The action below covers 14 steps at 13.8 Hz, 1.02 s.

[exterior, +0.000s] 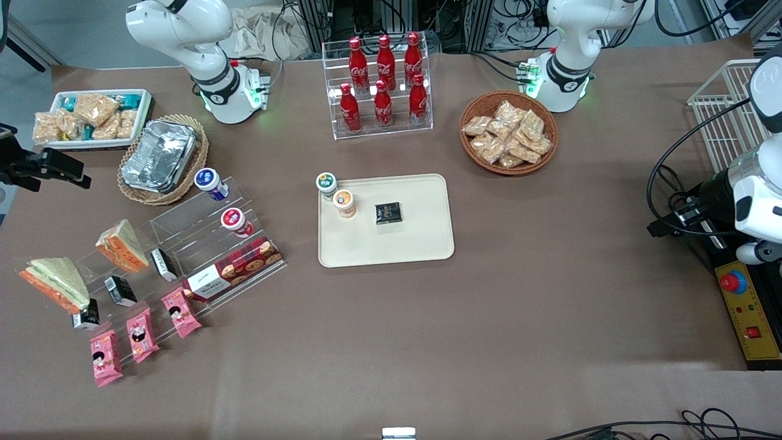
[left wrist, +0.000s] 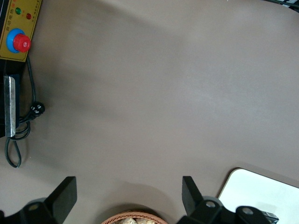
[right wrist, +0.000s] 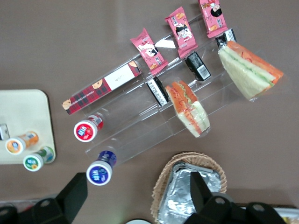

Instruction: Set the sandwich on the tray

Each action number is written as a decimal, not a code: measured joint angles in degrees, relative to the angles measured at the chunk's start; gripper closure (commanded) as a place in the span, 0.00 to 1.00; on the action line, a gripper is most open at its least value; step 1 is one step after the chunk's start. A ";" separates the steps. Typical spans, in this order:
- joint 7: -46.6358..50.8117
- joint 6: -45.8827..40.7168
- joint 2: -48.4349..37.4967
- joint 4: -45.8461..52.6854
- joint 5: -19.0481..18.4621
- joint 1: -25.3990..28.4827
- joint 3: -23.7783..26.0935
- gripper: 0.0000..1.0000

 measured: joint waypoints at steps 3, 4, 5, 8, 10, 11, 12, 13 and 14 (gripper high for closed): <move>-10.61 0.72 1.01 -0.02 -0.02 -2.72 -2.66 0.02; -14.85 1.68 1.69 -0.04 -0.01 -4.16 -3.13 0.02; -19.49 2.91 2.61 -0.06 0.00 -5.75 -3.33 0.02; -32.67 6.42 6.30 -0.08 0.02 -10.21 -3.49 0.02; -37.86 9.05 8.55 -0.05 0.03 -11.79 -3.52 0.02; -39.02 10.31 9.36 -0.04 0.03 -12.01 -3.52 0.02; -39.85 11.68 10.08 -0.04 0.08 -12.10 -3.52 0.02; -40.60 13.18 10.94 -0.04 0.58 -12.29 -3.52 0.02; -41.71 14.72 11.98 -0.05 1.70 -12.77 -3.52 0.02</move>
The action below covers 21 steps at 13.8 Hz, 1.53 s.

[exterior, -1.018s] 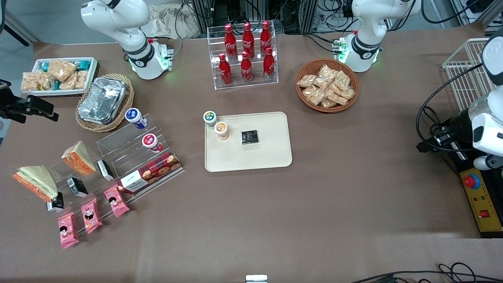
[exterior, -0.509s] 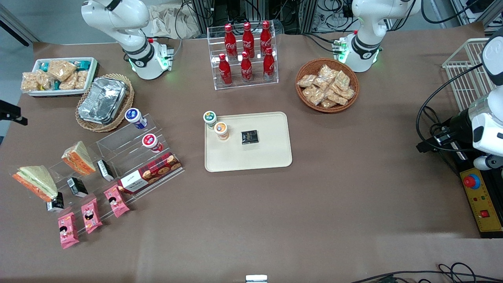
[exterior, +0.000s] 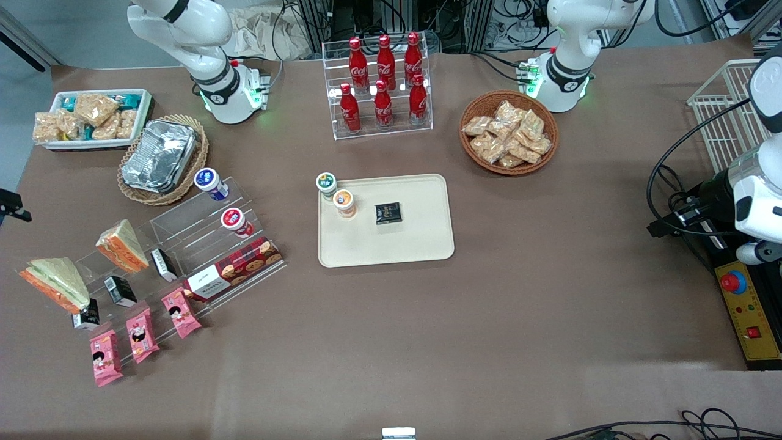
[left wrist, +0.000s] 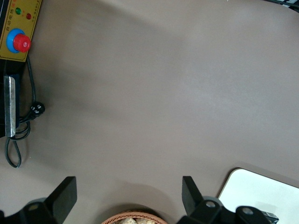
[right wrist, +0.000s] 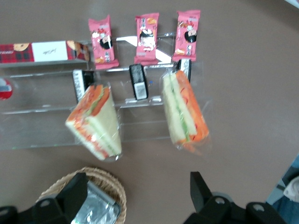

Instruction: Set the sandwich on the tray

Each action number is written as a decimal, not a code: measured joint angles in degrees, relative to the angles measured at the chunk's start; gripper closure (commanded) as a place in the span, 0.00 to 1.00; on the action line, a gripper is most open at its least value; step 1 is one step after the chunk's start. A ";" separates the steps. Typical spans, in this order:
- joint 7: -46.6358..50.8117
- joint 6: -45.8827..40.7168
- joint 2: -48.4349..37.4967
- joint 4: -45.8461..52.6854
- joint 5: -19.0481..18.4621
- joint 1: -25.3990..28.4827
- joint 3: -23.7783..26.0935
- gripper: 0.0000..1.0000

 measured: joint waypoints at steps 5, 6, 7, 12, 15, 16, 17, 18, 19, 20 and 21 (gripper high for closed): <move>-5.85 9.78 7.34 0.00 3.86 -3.16 0.00 0.02; -5.89 11.15 9.00 -0.01 5.01 -3.53 0.00 0.02; -5.89 12.05 10.62 -0.01 5.85 -3.74 0.00 0.02; -5.89 16.02 15.17 0.06 6.69 -3.59 0.52 0.02; -5.93 16.05 16.07 0.06 6.69 -3.53 0.57 0.05; -5.95 16.05 16.37 0.06 6.69 -3.53 0.57 0.08; -5.96 16.05 16.57 0.04 6.69 -3.54 0.55 0.11; -6.09 16.05 16.74 0.04 6.69 -3.56 0.52 0.19; -6.43 16.05 16.97 0.03 6.69 -3.60 0.49 0.31; -6.91 16.06 17.21 0.03 6.69 -3.66 0.48 0.41; -7.21 16.09 17.40 0.03 6.69 -3.70 0.48 0.52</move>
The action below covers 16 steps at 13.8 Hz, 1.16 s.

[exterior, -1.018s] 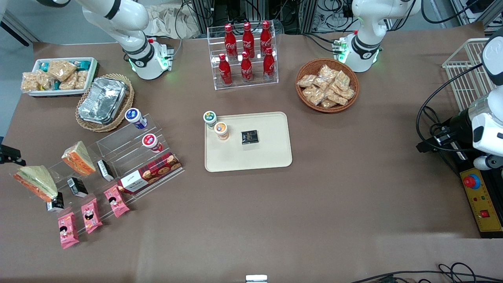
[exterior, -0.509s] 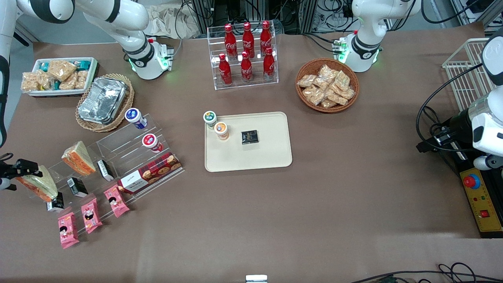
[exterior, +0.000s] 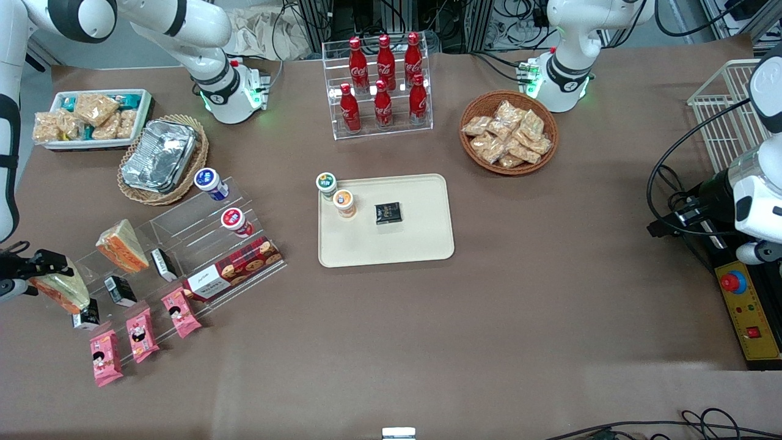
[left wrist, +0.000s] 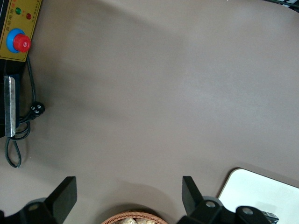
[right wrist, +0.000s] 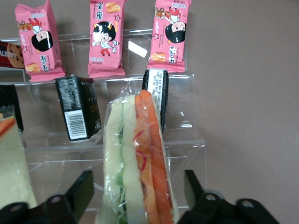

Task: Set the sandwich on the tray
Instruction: 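Lower the right gripper and grasp the orange-filled wrapped sandwich, then lift the sandwich out of the rack and carry it over the cream tray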

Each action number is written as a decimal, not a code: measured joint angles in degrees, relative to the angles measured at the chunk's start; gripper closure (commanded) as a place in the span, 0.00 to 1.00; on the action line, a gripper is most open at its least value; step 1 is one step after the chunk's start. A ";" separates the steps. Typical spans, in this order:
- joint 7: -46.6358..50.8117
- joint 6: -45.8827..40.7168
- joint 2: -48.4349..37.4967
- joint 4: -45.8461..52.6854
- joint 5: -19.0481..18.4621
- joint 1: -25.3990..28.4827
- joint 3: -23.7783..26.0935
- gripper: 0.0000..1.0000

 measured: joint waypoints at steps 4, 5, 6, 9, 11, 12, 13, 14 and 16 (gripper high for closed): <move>-1.07 0.50 0.39 0.02 0.00 -0.03 -0.02 1.00; -1.24 0.59 0.36 0.08 0.00 -0.01 -0.01 1.00; -1.38 0.80 0.24 0.23 0.00 0.05 0.01 1.00; -1.94 0.12 -2.91 1.79 -0.53 1.52 0.09 1.00; -1.94 -4.17 -7.65 2.49 -1.14 3.88 0.11 1.00; -1.94 -7.17 -10.40 2.60 -1.39 5.39 0.14 1.00; -1.93 -10.47 -13.00 2.63 -1.50 7.07 0.19 1.00; -1.94 -13.91 -15.12 2.60 -1.54 8.89 0.32 1.00; -1.91 -18.73 -17.89 2.43 -1.49 13.76 0.69 1.00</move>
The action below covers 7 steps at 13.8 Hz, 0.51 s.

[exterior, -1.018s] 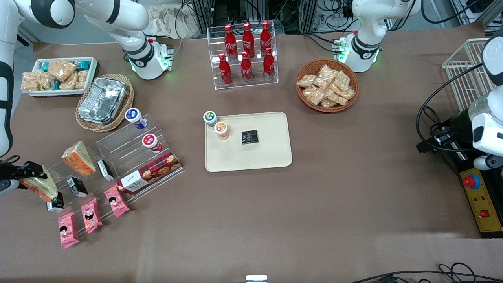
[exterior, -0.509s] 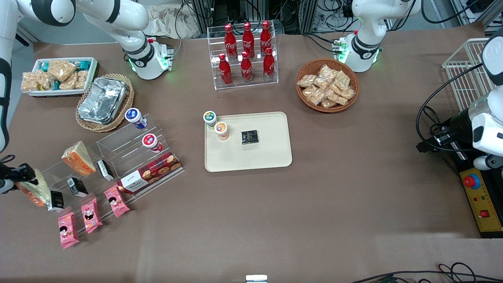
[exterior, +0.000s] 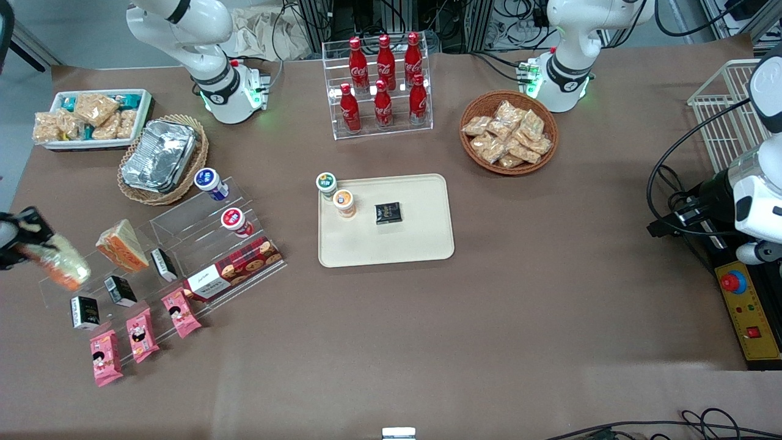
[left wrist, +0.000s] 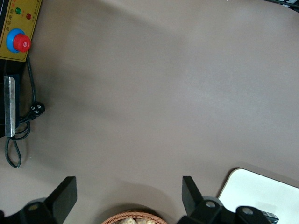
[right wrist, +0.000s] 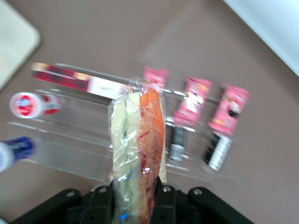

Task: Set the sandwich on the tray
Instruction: 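Lift the sandwich out of the rack and carry it over the cream tray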

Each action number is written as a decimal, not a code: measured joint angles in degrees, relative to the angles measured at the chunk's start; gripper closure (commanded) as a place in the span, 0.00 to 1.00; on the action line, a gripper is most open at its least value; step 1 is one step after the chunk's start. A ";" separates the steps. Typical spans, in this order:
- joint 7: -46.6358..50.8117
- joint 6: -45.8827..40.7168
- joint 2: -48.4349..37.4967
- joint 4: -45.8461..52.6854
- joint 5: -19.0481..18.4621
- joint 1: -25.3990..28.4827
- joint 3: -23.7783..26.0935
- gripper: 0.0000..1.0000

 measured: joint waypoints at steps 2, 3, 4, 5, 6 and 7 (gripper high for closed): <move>0.51 -0.56 -1.11 -0.07 0.14 6.96 0.40 1.00; 1.61 -0.44 -1.27 -0.09 0.37 10.66 0.57 1.00; 2.87 0.05 -1.26 -0.14 0.65 14.39 0.74 1.00; 4.41 1.14 -1.17 -0.22 0.73 18.23 0.83 1.00; 6.52 2.83 -0.95 -0.41 0.74 22.26 0.85 1.00; 8.91 5.11 -0.47 -0.78 0.73 26.28 0.87 1.00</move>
